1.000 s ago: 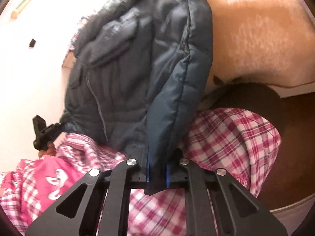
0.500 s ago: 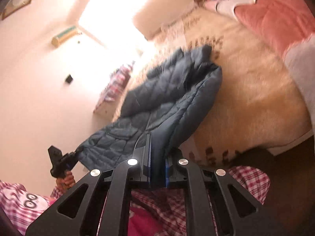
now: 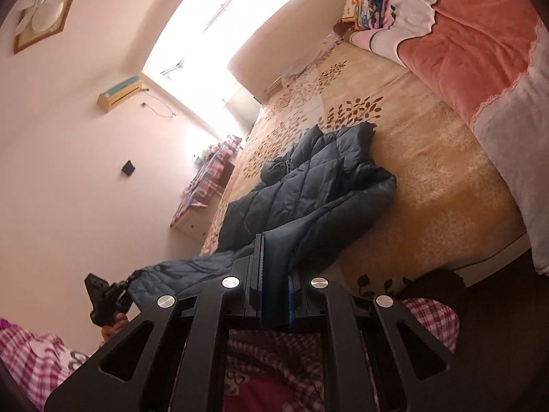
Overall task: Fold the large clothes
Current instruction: 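Lower the folded jacket onto the bed with both grippers and release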
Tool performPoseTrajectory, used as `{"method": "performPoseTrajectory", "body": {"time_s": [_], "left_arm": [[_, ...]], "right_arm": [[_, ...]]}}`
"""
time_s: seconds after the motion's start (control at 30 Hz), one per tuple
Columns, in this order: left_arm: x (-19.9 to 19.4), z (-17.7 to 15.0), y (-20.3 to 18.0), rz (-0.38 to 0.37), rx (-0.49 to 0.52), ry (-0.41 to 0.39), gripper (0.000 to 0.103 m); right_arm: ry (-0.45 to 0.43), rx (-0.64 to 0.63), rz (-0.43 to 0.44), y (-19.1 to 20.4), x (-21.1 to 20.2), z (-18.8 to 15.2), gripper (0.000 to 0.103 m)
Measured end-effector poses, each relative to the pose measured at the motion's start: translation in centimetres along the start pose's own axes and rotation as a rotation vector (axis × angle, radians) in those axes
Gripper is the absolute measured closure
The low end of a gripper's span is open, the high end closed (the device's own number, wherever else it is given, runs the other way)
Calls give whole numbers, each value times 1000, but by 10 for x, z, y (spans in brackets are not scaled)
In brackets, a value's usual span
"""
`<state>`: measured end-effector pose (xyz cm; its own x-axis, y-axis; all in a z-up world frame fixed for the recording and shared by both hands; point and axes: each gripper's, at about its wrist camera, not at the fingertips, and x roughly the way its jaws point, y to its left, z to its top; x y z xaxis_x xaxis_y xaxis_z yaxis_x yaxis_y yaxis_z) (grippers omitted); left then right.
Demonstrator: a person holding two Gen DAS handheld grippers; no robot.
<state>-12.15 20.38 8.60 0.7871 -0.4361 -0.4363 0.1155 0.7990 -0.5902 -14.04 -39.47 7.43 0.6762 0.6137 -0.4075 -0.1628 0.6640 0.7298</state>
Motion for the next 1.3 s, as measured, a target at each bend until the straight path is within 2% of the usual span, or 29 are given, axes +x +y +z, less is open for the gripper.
{"method": "performPoseTrajectory", "body": {"time_s": [0.2,0.43,0.53,0.63,0.8,0.9,1.1,1.3], "left_arm": [[28,38,-5,-3,22,-10,95],[86,108,-7,10,41,-23,94],[129,145,-6,49,71,-19,94],[172,176,2,95,59,-16,94],[260,221,34,189,-28,-6,94],[314,235,58,236,-85,21,94],[396,227,104,324,-144,61,94],[443,204,137,396,-156,120,93]], "right_arm": [[-6,-37,-42,7,27,45,92],[-37,-88,-122,20,86,127,92],[-47,-137,-181,26,127,167,92],[-48,-145,-236,23,170,203,92],[-54,-150,-340,6,246,254,92],[-21,-123,-407,-22,300,272,92],[34,-64,-493,-80,379,284,92],[109,-51,-558,-121,430,271,92]]}}
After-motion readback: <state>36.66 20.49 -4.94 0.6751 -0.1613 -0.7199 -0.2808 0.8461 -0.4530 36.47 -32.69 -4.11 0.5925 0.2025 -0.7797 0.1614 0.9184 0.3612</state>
